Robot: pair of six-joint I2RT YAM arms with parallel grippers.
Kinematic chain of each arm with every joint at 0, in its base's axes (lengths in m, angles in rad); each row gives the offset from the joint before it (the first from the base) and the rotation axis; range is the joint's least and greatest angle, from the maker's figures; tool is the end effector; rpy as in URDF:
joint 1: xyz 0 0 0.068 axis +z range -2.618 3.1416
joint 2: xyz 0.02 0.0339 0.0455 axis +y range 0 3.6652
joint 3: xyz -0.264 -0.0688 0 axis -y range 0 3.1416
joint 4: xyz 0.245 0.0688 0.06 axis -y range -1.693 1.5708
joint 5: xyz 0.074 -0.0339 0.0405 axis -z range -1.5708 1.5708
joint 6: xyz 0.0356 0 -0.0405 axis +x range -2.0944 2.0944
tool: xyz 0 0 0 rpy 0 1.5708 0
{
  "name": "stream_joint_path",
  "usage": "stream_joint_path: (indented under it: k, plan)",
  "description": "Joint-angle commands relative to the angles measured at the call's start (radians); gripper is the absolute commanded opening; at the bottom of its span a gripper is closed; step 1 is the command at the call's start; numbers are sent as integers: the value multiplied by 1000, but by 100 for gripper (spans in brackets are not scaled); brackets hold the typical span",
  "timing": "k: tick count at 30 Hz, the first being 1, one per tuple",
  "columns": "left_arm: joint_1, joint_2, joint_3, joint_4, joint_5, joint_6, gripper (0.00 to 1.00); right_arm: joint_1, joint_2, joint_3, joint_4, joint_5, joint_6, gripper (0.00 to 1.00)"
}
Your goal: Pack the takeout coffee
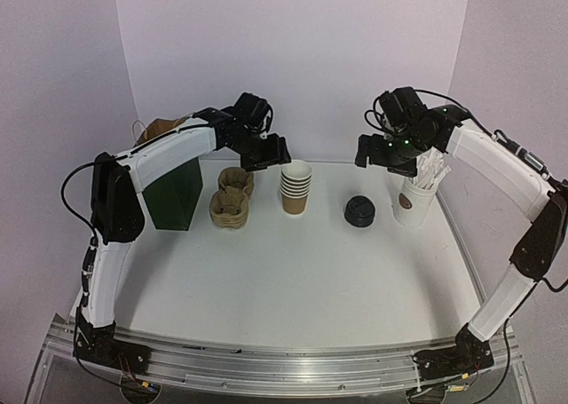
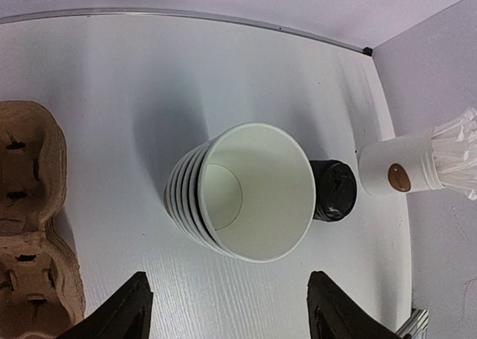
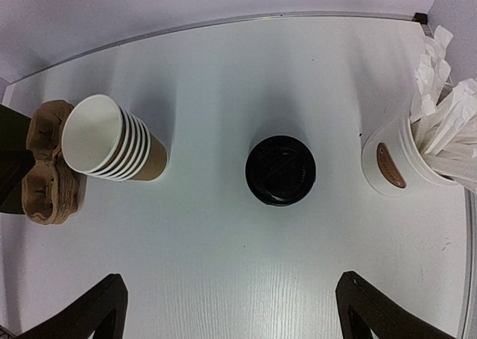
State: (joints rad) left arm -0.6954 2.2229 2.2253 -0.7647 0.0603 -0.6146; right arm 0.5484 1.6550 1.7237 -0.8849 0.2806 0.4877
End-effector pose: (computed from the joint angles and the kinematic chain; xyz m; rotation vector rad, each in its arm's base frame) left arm 0.3858 -0.3247 0.3083 0.1303 2.4424 -0.6958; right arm 0.3095 0.1775 0.3744 0.0601 2.3521 0.1728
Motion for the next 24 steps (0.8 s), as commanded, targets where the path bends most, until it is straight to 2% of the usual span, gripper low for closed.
stream_joint_path:
  k: [1,7,14,18,24]
  plan:
    - [-1,29,30,84,-20,-9,65,0,8,25,11,-10,23,97]
    - [-4,64,56,116,-15,-4,54,0,-3,17,10,-3,35,96]
    - [-4,92,76,103,-10,-14,50,0,-28,-23,11,3,64,96]
    - [-3,97,74,107,-7,-16,43,0,-33,-31,11,4,68,96]
    - [-3,104,71,110,5,-18,41,-1,-37,-38,11,10,72,96]
